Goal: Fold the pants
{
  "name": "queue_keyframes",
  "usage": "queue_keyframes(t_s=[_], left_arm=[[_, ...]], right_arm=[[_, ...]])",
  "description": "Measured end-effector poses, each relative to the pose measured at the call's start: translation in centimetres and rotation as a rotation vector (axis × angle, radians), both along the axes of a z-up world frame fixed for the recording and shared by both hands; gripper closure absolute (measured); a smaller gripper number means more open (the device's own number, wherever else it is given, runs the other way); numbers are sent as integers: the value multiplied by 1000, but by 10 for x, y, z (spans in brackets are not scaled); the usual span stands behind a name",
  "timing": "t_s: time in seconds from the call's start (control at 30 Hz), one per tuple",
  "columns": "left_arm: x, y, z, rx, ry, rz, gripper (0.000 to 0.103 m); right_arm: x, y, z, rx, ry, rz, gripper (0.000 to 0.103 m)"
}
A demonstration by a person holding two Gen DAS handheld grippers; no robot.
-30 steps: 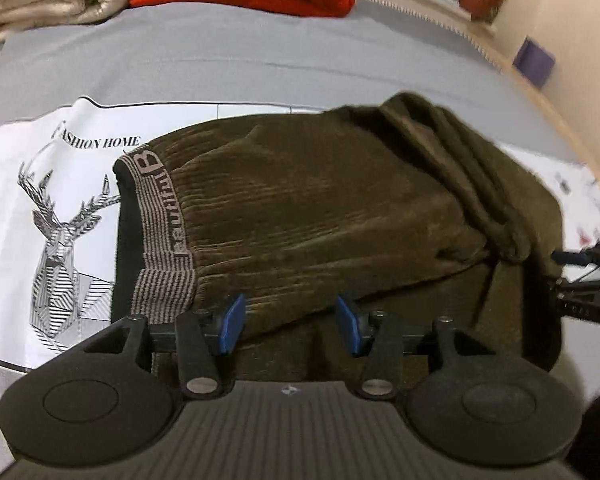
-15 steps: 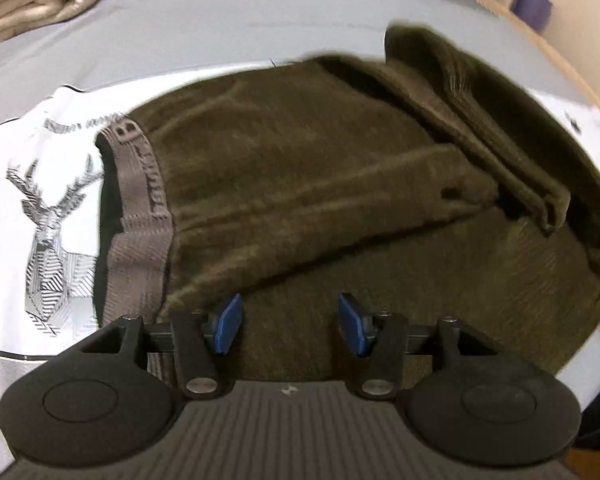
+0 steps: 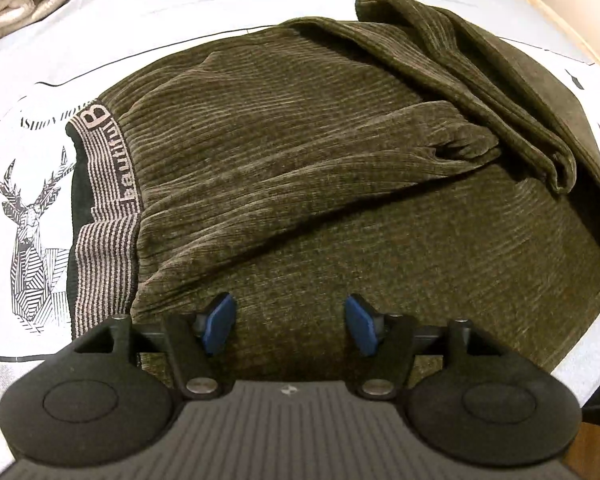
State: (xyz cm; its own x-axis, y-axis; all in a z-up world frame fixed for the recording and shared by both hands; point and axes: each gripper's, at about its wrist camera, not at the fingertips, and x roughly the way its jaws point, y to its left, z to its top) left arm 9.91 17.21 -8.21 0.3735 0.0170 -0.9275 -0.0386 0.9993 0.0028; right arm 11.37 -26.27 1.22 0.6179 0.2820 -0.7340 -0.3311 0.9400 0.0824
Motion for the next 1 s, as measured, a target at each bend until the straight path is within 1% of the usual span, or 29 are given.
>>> queue_keyframes(t_s=[0.1, 0.17, 0.3, 0.37, 0.5, 0.63, 0.7, 0.73, 0.8, 0.83, 0.87, 0.9, 1.0], left_arm=[[-1, 0, 1, 1, -2, 6, 35], [0, 3, 2, -1, -5, 11, 35], [1, 9, 2, -3, -9, 29, 34], [2, 12, 2, -7, -10, 33, 34], [3, 18, 3, -17, -12, 44, 33], [4, 19, 2, -22, -13, 38, 33], [4, 20, 2, -24, -13, 34, 33], [4, 20, 2, -26, -14, 33, 33], [5, 21, 3, -29, -17, 35, 33], [5, 22, 3, -31, -19, 37, 33], [5, 22, 3, -32, -20, 39, 33], [6, 21, 4, -33, -22, 41, 33], [5, 19, 5, -33, -26, 37, 33]], right_arm=[[8, 18, -6, -56, -23, -3, 61], [14, 28, -2, -65, -28, 14, 52], [37, 62, -7, -81, -28, 38, 45], [45, 80, -11, -87, -24, 47, 37], [58, 117, -23, -145, -19, 92, 37], [65, 145, -39, -273, -31, 126, 37], [67, 151, -46, -334, -36, 134, 39], [67, 152, -48, -356, -36, 138, 41], [68, 151, -51, -362, -35, 143, 61], [69, 148, -50, -358, -30, 142, 84], [69, 145, -49, -356, -31, 134, 99], [70, 139, -46, -348, -41, 123, 99], [66, 114, -28, -249, -79, 94, 101]])
